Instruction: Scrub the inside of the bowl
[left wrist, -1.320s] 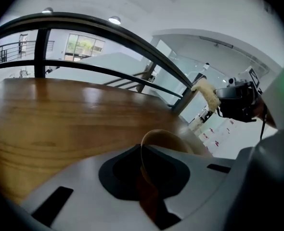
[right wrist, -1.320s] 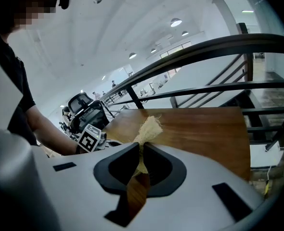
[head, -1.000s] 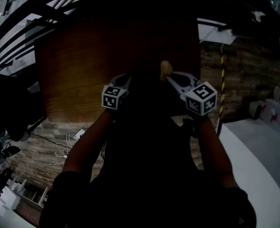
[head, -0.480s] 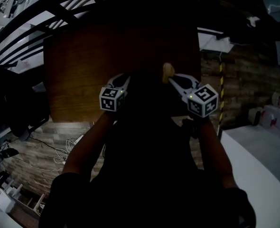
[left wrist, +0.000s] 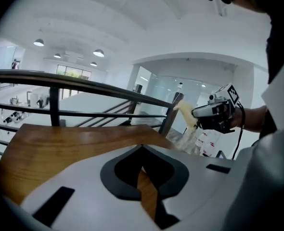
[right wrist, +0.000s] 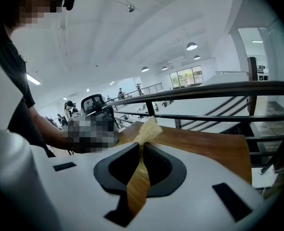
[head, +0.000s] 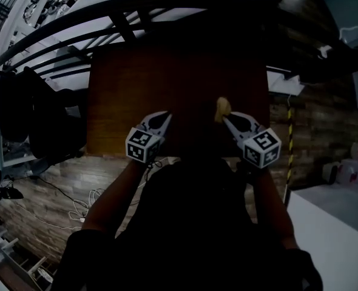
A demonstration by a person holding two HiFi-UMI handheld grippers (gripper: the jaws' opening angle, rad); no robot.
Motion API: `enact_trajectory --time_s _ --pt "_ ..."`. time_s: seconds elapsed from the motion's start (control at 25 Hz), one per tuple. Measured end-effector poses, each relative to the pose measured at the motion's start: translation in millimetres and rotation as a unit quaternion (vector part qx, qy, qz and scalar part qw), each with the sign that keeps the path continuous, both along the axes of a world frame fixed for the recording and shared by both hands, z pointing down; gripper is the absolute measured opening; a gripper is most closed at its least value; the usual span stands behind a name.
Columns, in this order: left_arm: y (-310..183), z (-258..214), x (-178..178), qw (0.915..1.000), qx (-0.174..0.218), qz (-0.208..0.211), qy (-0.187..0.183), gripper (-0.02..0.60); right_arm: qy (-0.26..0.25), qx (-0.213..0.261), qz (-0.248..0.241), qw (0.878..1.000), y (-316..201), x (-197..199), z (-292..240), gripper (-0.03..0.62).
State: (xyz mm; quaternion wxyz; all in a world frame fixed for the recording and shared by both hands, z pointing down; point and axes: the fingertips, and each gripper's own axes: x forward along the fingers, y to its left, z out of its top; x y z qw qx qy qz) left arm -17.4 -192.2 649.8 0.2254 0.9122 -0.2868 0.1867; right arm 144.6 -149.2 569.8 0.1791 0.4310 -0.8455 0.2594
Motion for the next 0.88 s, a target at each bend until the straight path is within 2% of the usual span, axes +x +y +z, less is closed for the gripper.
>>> enact_trajectory --time_s 0.2,0.4,0.64,0.88 --pt "35.2 -12.6 -54.9 0.9994 0.003 -0.016 0.03 -0.003 -0.002 0.012 -0.007 1.0 35.3 -38.7 -1.8 0.037" --pt "65.3 -23.7 -75.8 0.998 0.012 -0.049 0.039 -0.003 0.001 0.036 -0.011 0.999 60.7 -37.5 -18.0 0.037" --pt "116.5 -56.5 -50.7 0.9958 0.032 -0.068 0.053 -0.003 -0.003 0.068 -0.035 0.997 96.3 -13.5 -49.0 0.037" --pt "186.1 -68.6 8.6 0.9949 0.028 -0.082 0.052 -0.003 -0.007 0.067 -0.063 0.996 159.4 39.8 -62.0 0.037"
